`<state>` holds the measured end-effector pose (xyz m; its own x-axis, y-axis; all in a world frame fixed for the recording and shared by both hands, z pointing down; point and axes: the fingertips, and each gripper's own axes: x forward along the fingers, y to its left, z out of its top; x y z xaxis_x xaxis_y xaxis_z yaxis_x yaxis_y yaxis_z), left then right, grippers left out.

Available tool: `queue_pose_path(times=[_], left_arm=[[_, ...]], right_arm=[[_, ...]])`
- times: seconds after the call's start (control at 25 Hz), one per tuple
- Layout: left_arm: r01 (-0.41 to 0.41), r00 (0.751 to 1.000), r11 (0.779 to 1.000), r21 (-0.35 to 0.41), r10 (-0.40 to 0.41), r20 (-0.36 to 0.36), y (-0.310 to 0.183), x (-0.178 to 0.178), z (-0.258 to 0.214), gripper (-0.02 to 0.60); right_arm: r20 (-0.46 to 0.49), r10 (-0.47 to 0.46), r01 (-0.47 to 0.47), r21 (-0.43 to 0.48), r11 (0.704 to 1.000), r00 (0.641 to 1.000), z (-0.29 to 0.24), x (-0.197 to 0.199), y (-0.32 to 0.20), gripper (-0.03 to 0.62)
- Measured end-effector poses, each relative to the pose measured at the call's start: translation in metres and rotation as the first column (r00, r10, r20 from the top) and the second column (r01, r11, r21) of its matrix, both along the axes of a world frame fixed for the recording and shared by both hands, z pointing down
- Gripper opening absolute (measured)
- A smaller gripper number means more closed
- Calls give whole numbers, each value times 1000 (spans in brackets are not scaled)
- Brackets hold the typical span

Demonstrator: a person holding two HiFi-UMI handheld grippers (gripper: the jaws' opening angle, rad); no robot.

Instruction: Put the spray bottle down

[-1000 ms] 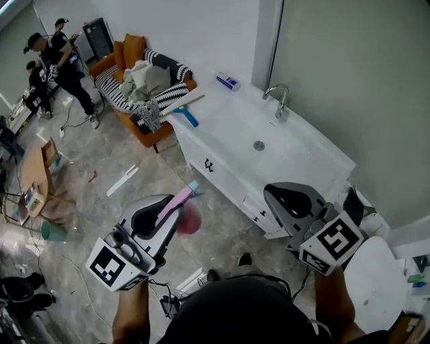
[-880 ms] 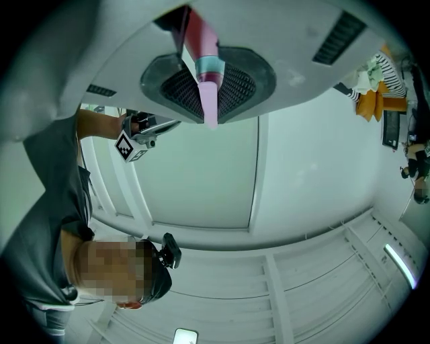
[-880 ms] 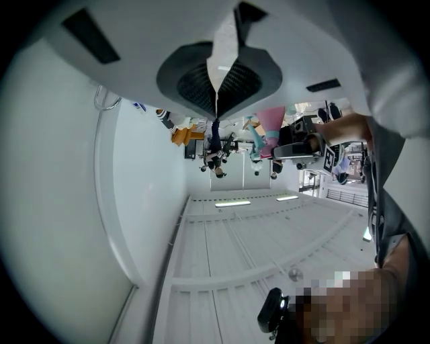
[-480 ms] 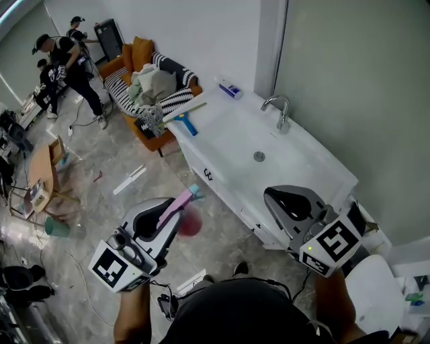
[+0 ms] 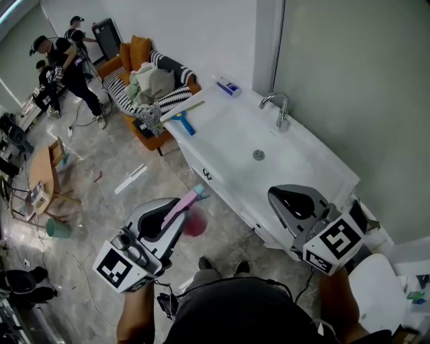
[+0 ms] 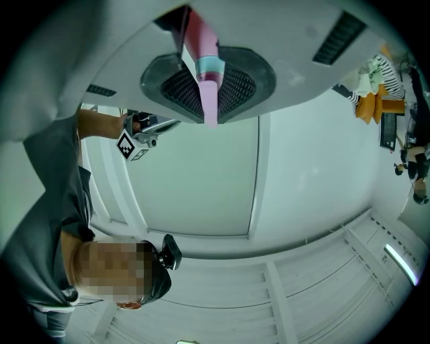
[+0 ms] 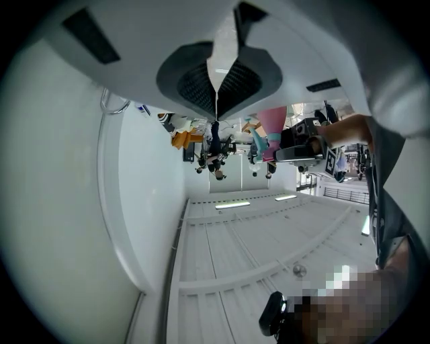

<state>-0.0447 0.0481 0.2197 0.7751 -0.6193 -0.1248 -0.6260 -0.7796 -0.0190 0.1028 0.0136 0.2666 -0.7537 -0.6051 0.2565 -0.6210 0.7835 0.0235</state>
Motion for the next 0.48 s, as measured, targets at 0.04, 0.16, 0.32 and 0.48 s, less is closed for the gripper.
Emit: queue_pose_path(times=[0.04,0.16,0.32,0.48], left_arm=[[-10,1000,1000,4,10,-5,-2,-1,-1,64],[-38,999,999,0,38,7,-8,-7,2,63],[-49,998,998,-45,51,37,-16,-22,14,63],[-77,996,996,-36,79,42,-27,-38,14,63]], right_arm=[[-3,7,-7,0,1000,1000,0,-1,-1,11],[-4,30,-30,-1,1000,1000,-2,-7,-6,11],[-7,58,-58,-1,998,998,-3,-19,-10,11],[-3,85,-85,-2,996,996,-4,-36,-17,11]])
